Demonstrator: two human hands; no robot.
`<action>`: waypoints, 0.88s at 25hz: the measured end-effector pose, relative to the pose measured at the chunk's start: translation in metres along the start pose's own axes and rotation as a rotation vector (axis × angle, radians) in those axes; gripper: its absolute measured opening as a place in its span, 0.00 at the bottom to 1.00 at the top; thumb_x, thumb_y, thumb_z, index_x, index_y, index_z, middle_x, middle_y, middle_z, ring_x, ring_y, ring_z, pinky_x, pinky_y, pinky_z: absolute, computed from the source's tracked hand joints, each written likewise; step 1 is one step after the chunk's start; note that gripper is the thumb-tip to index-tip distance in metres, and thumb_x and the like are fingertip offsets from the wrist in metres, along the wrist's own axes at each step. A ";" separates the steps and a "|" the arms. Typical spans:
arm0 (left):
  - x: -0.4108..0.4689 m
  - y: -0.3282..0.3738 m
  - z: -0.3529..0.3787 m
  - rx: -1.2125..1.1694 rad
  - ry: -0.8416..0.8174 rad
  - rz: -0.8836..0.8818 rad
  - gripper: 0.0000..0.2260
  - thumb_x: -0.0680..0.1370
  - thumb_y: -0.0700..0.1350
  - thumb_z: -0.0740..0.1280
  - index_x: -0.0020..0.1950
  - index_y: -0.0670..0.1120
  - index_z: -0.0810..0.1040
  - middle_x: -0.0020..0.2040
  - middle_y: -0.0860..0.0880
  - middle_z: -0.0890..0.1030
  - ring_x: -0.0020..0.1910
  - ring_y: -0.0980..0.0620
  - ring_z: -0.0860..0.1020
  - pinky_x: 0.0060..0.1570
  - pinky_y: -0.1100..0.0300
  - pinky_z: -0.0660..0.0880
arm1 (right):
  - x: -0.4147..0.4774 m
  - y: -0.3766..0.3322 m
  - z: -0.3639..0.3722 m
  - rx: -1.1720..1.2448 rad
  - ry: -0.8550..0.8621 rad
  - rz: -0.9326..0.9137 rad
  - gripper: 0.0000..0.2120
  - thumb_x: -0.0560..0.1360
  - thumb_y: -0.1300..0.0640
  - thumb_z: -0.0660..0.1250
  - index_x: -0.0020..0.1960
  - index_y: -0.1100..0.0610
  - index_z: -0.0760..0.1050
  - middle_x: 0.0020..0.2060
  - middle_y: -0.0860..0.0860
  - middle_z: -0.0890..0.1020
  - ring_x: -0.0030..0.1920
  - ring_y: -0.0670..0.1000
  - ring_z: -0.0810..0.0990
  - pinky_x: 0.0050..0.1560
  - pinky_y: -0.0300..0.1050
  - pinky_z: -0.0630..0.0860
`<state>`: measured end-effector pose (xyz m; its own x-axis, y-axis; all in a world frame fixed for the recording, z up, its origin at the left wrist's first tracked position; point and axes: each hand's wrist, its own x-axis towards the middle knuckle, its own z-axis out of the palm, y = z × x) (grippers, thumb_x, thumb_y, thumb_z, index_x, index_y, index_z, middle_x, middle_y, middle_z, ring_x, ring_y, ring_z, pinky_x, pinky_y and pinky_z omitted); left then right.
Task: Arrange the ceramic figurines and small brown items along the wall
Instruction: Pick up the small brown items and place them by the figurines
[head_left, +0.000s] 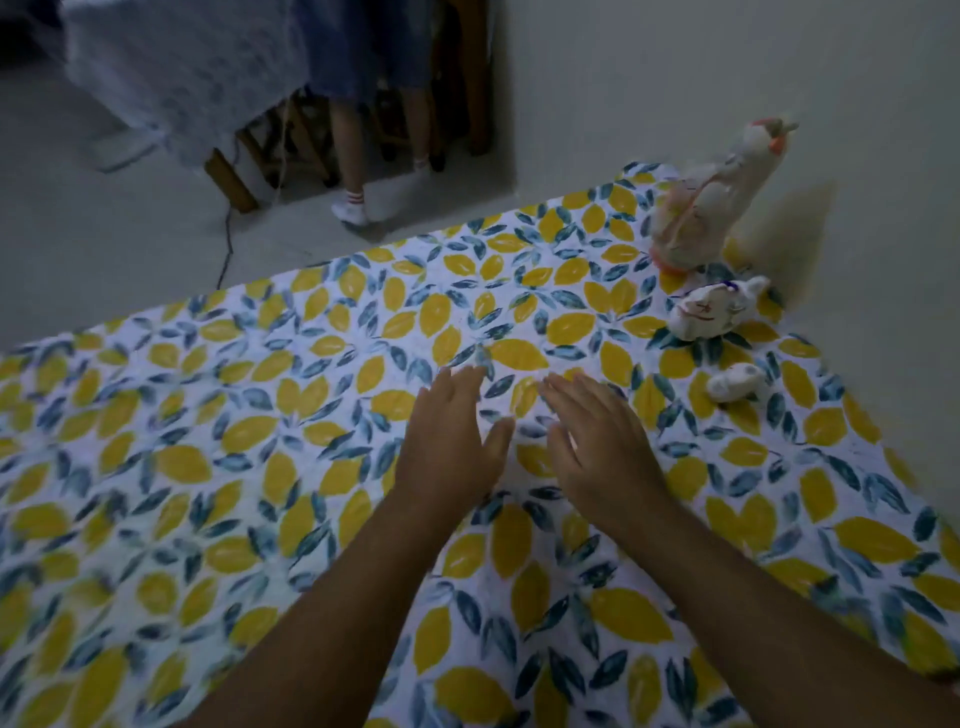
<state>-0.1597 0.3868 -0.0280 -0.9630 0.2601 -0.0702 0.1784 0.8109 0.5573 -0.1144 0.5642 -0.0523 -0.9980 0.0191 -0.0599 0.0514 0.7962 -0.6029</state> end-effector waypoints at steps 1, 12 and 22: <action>-0.015 -0.010 -0.006 -0.008 0.003 -0.030 0.29 0.81 0.54 0.65 0.78 0.47 0.62 0.78 0.45 0.65 0.79 0.45 0.56 0.76 0.44 0.57 | -0.004 -0.009 0.008 0.013 -0.059 -0.011 0.26 0.81 0.50 0.53 0.79 0.49 0.65 0.79 0.47 0.65 0.81 0.51 0.56 0.79 0.57 0.53; -0.089 -0.083 0.005 0.005 -0.070 -0.047 0.22 0.81 0.40 0.64 0.76 0.42 0.68 0.75 0.40 0.70 0.72 0.39 0.68 0.67 0.44 0.69 | -0.019 -0.057 0.077 0.078 -0.265 -0.077 0.23 0.79 0.63 0.68 0.73 0.51 0.72 0.70 0.56 0.75 0.69 0.59 0.73 0.67 0.57 0.72; -0.063 -0.029 0.033 -0.153 -0.097 0.040 0.15 0.78 0.37 0.70 0.65 0.42 0.76 0.54 0.43 0.77 0.51 0.43 0.77 0.49 0.47 0.76 | -0.058 -0.006 0.038 0.276 0.076 0.220 0.19 0.78 0.59 0.72 0.68 0.53 0.76 0.63 0.56 0.78 0.62 0.59 0.79 0.60 0.58 0.80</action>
<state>-0.0977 0.3638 -0.0669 -0.9305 0.3461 -0.1203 0.1766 0.7113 0.6804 -0.0555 0.5354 -0.0756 -0.9614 0.2246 -0.1592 0.2626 0.5748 -0.7750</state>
